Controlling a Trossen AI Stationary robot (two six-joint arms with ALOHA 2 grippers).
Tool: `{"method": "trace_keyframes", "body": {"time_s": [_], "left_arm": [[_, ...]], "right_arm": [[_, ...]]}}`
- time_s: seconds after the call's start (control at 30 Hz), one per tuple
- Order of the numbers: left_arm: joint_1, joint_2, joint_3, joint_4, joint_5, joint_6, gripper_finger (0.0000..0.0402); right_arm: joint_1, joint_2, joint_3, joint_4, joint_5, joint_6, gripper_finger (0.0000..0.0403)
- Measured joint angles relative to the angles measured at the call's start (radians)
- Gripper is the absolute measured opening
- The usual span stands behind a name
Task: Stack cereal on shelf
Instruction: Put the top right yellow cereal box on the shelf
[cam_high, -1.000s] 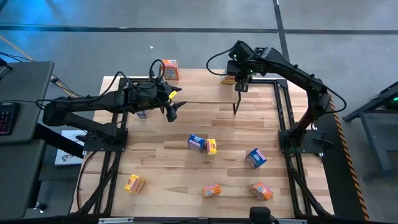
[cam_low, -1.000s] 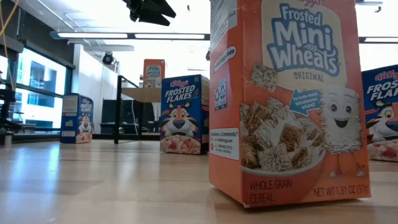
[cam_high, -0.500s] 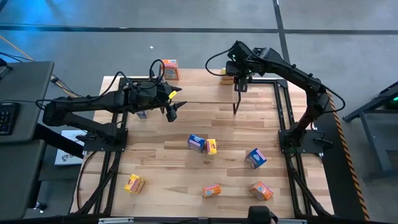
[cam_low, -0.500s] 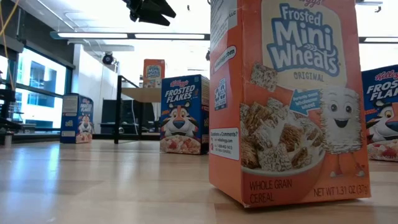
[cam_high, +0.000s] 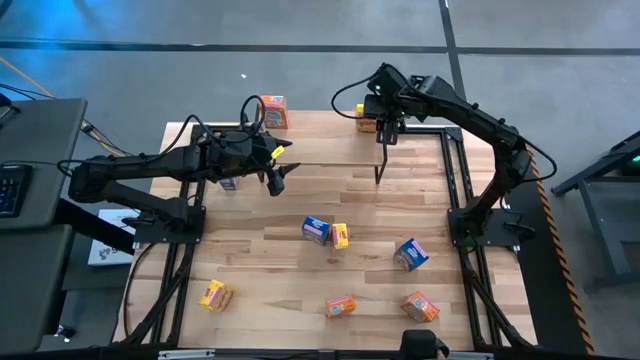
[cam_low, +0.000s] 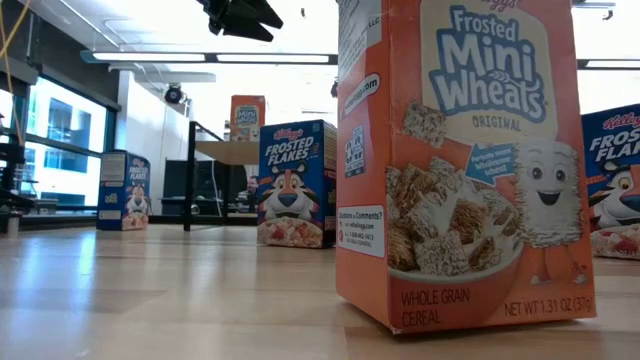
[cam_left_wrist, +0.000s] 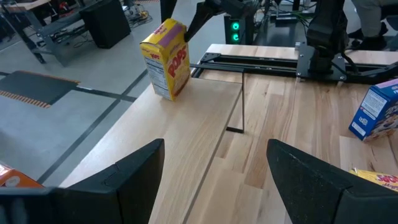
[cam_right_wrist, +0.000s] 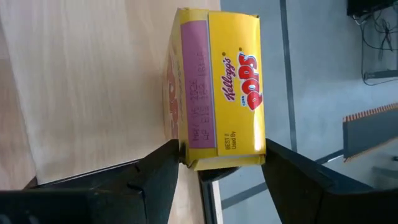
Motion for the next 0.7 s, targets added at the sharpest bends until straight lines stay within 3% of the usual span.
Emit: {"method": "trace_keyframes", "body": {"time_s": [0.7], "left_arm": [[0.000,0.000,0.000,0.000,0.000,0.000,0.0273]], "right_arm": [[-0.047,0.002,0.001,0.017,-0.087,0.030,0.0216]]}}
